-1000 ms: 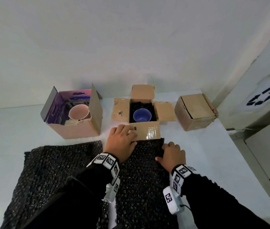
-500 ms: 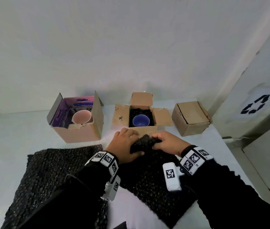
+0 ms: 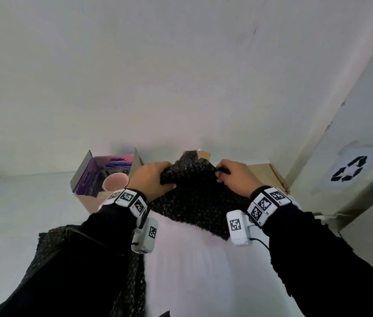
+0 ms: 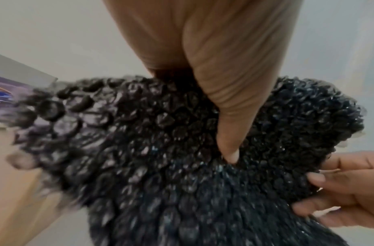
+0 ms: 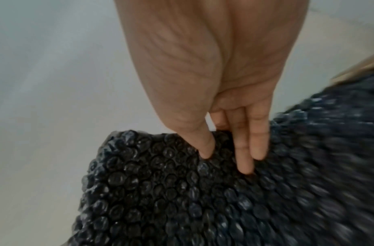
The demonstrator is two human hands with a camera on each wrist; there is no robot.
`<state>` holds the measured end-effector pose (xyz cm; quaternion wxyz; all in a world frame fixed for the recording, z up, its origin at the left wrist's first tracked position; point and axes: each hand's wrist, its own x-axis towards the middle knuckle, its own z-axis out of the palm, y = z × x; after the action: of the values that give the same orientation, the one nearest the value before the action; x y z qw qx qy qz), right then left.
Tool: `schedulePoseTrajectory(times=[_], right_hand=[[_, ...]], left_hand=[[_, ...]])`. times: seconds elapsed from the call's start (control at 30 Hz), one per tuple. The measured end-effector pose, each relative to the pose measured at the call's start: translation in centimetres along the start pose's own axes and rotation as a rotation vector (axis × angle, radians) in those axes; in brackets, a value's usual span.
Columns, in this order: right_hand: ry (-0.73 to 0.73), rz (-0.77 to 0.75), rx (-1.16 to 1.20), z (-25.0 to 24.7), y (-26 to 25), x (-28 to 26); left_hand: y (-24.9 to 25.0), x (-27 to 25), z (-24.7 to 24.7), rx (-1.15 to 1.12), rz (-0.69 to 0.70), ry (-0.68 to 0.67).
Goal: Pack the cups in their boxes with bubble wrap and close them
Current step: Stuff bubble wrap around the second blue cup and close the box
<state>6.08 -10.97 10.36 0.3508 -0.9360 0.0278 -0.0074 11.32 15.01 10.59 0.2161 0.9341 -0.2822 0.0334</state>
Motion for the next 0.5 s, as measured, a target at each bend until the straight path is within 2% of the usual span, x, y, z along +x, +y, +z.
schedulePoseTrajectory(times=[0.17,0.3,0.4,0.5], right_hand=[[0.244,-0.136,0.089,-1.1,-2.3,2.8],[0.316,-0.219,0.248,-1.5,-3.2,5.3],[0.302,-0.285,0.355,-1.6,-3.4,6.3],[0.235,-0.272,0.247,-1.2,-2.8,6.0]], left_hand=[[1.0,2.5,-2.0,-0.089,0.072,0.304],[1.9,4.0,-3.3,0.035,0.140,0.517],[1.7,4.6,-3.0,0.158,0.212,0.582],[1.4,4.9,-1.3,0.190,0.208,0.502]])
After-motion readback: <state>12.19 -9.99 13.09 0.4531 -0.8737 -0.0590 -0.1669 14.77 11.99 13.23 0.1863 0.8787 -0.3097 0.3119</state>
